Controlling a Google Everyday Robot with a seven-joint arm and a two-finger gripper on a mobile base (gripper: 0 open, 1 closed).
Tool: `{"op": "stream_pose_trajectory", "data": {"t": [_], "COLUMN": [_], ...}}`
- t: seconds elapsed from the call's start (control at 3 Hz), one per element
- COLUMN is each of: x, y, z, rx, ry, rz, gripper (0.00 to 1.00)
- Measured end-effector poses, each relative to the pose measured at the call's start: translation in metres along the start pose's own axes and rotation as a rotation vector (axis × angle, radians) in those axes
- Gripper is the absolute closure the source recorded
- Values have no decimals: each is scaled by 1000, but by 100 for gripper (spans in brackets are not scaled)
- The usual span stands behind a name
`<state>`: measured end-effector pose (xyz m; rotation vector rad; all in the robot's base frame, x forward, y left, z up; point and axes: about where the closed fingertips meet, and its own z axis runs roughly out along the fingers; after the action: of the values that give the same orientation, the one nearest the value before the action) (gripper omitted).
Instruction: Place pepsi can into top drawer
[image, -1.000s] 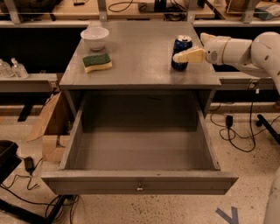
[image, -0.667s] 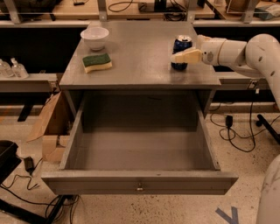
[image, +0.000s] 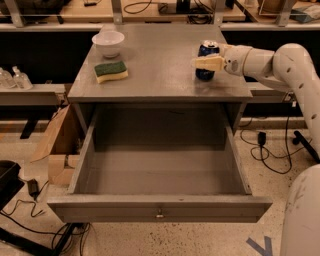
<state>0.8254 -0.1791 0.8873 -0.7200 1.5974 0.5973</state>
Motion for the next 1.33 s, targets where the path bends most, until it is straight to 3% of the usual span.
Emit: {"op": "stream_pose_trajectory", "data": {"t": [0.67,1.0,1.33], "x": [-18,-52,-73], "y": [11,43,98], "z": [5,-12,-42], "rx": [-33,-67,-119], "ry": [-48,-69,-49], "rz": [-31,-128,-206], "gripper": [64,97,100]}}
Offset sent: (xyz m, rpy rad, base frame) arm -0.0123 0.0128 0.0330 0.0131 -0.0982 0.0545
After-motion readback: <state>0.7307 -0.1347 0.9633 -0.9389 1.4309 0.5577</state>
